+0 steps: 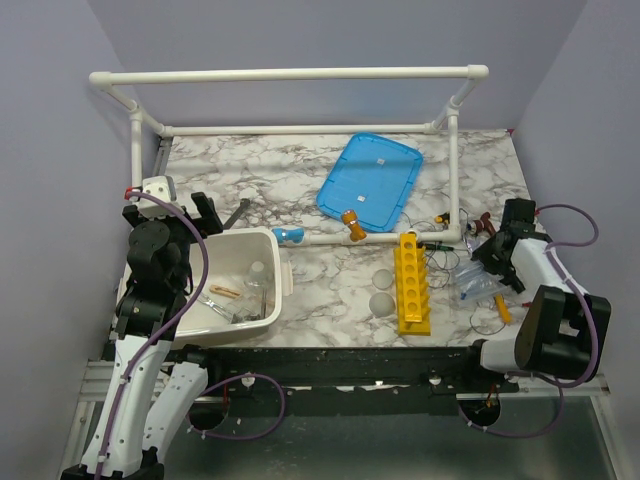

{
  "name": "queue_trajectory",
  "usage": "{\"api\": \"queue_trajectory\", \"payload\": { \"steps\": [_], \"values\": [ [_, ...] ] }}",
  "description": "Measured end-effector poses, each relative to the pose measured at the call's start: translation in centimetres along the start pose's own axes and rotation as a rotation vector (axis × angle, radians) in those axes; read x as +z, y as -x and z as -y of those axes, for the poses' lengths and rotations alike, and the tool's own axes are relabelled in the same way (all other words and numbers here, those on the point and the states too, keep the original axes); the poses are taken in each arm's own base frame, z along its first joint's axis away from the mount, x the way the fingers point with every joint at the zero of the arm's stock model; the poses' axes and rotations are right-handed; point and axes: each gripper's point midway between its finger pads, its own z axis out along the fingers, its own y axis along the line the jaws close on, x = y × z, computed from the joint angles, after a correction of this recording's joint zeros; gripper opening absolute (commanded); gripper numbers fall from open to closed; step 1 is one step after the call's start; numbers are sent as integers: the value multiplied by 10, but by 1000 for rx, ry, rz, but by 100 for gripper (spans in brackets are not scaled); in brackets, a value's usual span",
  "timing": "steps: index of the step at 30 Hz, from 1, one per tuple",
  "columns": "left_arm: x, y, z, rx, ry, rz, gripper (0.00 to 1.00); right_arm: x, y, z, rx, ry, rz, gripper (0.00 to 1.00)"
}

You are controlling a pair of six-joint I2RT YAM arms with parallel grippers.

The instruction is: Organize the chemistry lab equipment

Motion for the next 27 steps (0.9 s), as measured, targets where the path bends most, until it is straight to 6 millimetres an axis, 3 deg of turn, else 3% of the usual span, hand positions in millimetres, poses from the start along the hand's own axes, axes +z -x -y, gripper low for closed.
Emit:
{"api": "queue_trajectory", "payload": {
  "steps": [5, 13, 16, 21, 27],
  "values": [
    [0, 0, 0, 0, 0, 0, 99, -3, 6, -8, 21, 33, 21, 2],
    [-1, 1, 0, -1, -1, 4, 99, -15, 13, -12, 32, 60, 52, 1],
    [-1, 1, 0, -2, -1, 5, 99, -36, 32, -22, 39, 108, 121, 1],
    [-2, 2, 0, -2, -1, 8, 99, -88, 73, -45, 47, 237, 286, 1],
    [-2, 2, 0, -2, -1, 8, 99, -128, 77, -73, 25, 410, 321, 1]
  ]
}}
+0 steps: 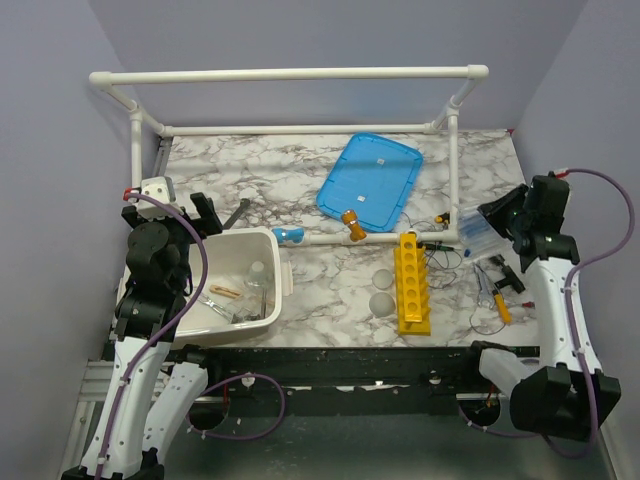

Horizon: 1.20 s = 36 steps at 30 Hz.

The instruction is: Organize the chemistry lab equipment

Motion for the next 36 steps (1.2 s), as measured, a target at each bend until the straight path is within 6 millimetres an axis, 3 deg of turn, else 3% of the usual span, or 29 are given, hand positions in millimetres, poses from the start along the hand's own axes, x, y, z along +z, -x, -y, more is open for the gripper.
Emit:
{"api": "queue_trajectory", "payload": {
  "steps": [3, 5, 10, 14, 17, 22, 26, 29, 36],
  "values": [
    [0, 0, 0, 0, 0, 0, 99, -11, -10, -43, -39, 129, -33, 1],
    [0, 0, 0, 0, 0, 0, 99, -23, -26, -88, -99, 236, -71, 1],
    [-2, 1, 0, -1, -1, 7, 99, -70, -86, -211, -250, 541, -190, 1],
    [-4, 2, -3, -2, 7, 22, 99, -114, -141, -284, -341, 718, -260, 1],
    [-7, 6, -6, -6, 18, 39, 99, -144, -191, -324, -393, 839, -328, 1],
    [-11, 9, -12, -14, 45, 66, 99, -168, -279, -359, -462, 956, -461, 1],
    [-13, 12, -16, -19, 61, 86, 99, -170, -325, -366, -491, 991, -547, 1],
    [-13, 14, -16, -21, 65, 94, 99, -179, -336, -379, -498, 1028, -561, 1],
    [-13, 14, -16, -22, 64, 95, 99, -237, -351, -406, -498, 1185, -583, 1]
  ]
}}
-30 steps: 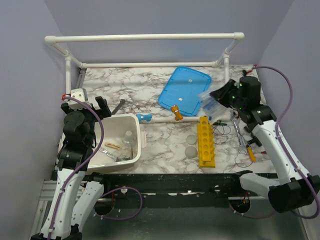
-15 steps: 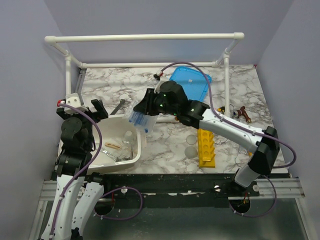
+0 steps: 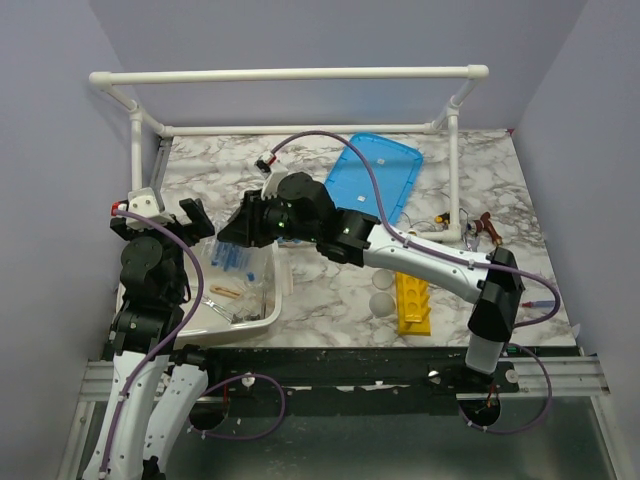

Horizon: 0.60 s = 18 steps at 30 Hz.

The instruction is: Organize the chemistry lab equipment

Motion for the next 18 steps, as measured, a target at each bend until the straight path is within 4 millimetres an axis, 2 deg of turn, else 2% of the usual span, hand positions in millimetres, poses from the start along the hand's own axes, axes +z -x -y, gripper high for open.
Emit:
{"api": "queue_trajectory", "payload": {
  "steps": [3, 5, 8, 13, 18],
  "values": [
    [0, 0, 0, 0, 0, 0, 99, 5, -8, -14, -6, 43, -16, 1],
    [0, 0, 0, 0, 0, 0, 99, 12, -17, -10, -6, 39, -36, 1],
    [0, 0, 0, 0, 1, 1, 99, 25, -35, 8, 0, 3, -74, 1],
    [0, 0, -1, 0, 4, 1, 99, 40, -77, 51, -4, -94, -168, 1],
    [1, -1, -2, 1, 10, -2, 99, 46, -103, 68, -49, -145, -223, 1]
  ]
}}
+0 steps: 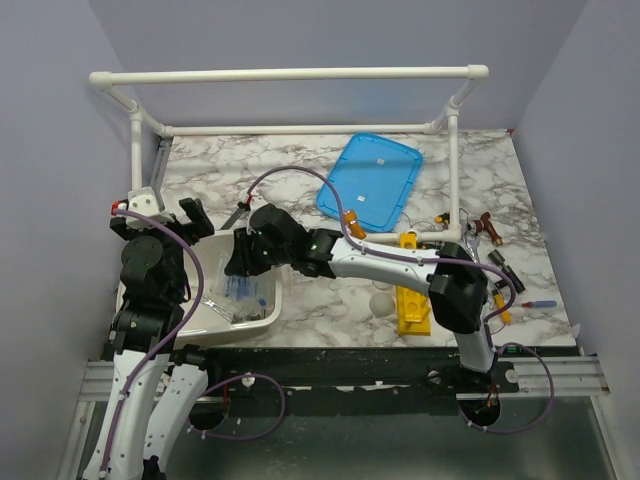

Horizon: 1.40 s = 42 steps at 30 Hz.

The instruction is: Organize the chemistry lab equipment

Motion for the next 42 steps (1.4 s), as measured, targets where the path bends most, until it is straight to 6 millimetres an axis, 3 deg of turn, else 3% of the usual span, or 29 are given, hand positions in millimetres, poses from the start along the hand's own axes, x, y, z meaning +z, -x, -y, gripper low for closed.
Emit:
{"api": "queue_trajectory", "payload": {
  "steps": [4, 10, 19, 31, 36, 42],
  "values": [
    [1, -1, -2, 2, 7, -3, 99, 10, -8, 5, -21, -20, -3, 4],
    [4, -4, -2, 7, 12, -17, 99, 24, -24, 19, -35, -58, -33, 25],
    [5, -5, -3, 8, 18, -20, 99, 25, -23, 22, -88, -83, -15, 52],
    [7, -7, -3, 11, 20, -28, 99, 25, -27, 18, -205, -117, 9, 66],
    [7, -7, -3, 11, 20, -28, 99, 7, -16, -1, -256, -108, 66, 71],
    [8, -8, -2, 12, 18, -31, 99, -36, 19, -18, -264, -112, 190, 78]
  ]
}}
